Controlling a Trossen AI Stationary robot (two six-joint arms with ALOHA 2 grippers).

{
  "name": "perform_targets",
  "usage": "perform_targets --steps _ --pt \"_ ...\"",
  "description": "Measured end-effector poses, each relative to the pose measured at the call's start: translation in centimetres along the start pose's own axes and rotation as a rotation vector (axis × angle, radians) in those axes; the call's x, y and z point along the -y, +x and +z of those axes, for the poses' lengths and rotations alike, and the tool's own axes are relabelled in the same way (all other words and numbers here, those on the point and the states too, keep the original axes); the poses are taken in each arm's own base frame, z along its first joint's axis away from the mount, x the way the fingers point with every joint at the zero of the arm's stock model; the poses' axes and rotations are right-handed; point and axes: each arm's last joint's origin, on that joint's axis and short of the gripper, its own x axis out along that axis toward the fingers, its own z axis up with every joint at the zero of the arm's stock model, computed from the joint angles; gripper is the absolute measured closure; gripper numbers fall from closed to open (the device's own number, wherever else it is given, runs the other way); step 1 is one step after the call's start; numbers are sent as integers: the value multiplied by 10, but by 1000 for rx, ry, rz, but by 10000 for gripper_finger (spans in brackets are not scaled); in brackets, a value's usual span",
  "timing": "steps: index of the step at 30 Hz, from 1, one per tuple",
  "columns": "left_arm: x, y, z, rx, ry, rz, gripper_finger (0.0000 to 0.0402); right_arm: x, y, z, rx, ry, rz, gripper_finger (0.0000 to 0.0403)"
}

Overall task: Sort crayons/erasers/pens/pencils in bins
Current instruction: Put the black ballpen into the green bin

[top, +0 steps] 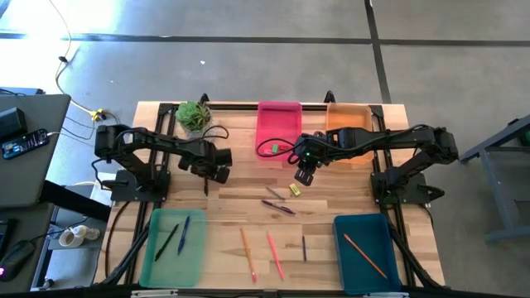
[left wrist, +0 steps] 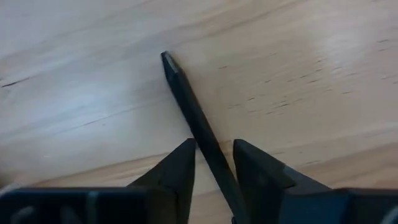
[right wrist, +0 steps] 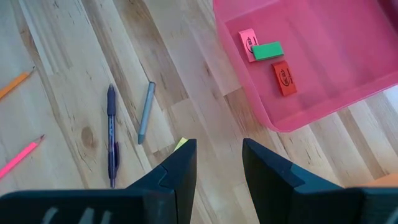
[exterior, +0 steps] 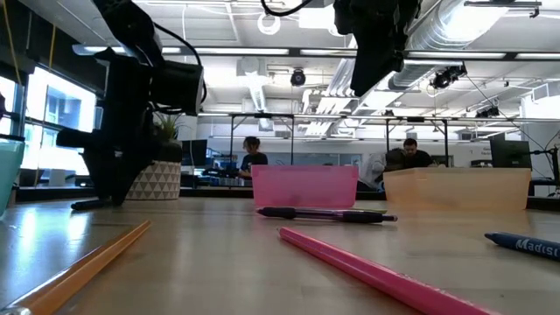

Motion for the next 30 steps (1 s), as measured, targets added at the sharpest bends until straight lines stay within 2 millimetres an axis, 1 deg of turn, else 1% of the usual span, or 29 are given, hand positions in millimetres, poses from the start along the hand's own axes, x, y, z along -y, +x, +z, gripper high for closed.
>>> perform_targets --steps 5,9,12,18,24,30 --pt "1 0 0 4 17 -10 352 0 0 0 0 0 0 281" --pt "1 1 0 7 25 -14 379 0 0 0 0 0 0 281" --pt "1 1 1 8 33 -16 385 0 0 0 0 0 0 281" --pt "0 -5 -1 17 55 -57 378 0 0 0 -1 0 0 281" --pt "-4 -30 -8 48 66 -189 381 0 0 0 -1 1 0 281" --pt "-12 -64 -22 51 108 -354 380 0 0 0 -1 1 0 281"
